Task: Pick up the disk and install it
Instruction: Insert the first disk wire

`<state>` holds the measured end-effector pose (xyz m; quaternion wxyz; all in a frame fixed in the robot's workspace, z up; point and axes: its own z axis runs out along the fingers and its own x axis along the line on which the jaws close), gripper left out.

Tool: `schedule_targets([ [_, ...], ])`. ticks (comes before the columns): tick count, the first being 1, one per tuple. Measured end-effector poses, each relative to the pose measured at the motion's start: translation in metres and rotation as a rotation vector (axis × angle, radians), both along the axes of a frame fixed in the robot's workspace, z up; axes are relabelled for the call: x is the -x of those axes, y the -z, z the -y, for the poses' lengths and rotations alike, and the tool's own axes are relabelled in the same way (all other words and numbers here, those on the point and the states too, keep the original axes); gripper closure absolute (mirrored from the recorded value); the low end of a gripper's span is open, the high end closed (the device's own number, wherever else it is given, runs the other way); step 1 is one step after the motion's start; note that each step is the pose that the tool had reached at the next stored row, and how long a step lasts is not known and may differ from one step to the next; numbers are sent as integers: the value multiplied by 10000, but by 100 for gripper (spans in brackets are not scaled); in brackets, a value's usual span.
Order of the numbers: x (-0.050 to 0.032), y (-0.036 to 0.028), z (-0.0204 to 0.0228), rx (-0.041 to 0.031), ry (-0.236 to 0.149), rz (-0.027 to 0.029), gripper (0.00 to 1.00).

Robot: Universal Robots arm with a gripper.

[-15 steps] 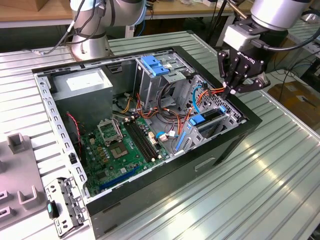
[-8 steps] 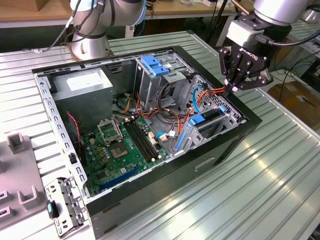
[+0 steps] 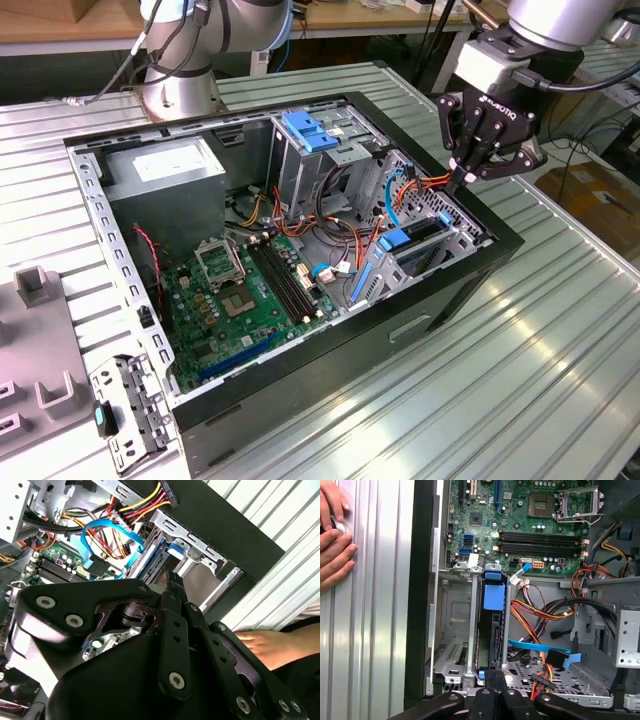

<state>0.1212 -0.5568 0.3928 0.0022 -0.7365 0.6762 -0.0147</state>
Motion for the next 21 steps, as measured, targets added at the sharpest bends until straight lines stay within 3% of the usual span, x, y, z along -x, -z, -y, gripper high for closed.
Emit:
schedule_targets([
  [3, -4, 2, 0, -1, -595, 0, 89],
  [5, -12, 2, -1, -1, -757, 0, 89],
  [12, -123, 1, -65, -1, -845, 0, 89],
  [18, -244, 4, -171, -2, -883, 0, 89],
  [21, -273, 10, -177, -1, -1107, 0, 89],
])
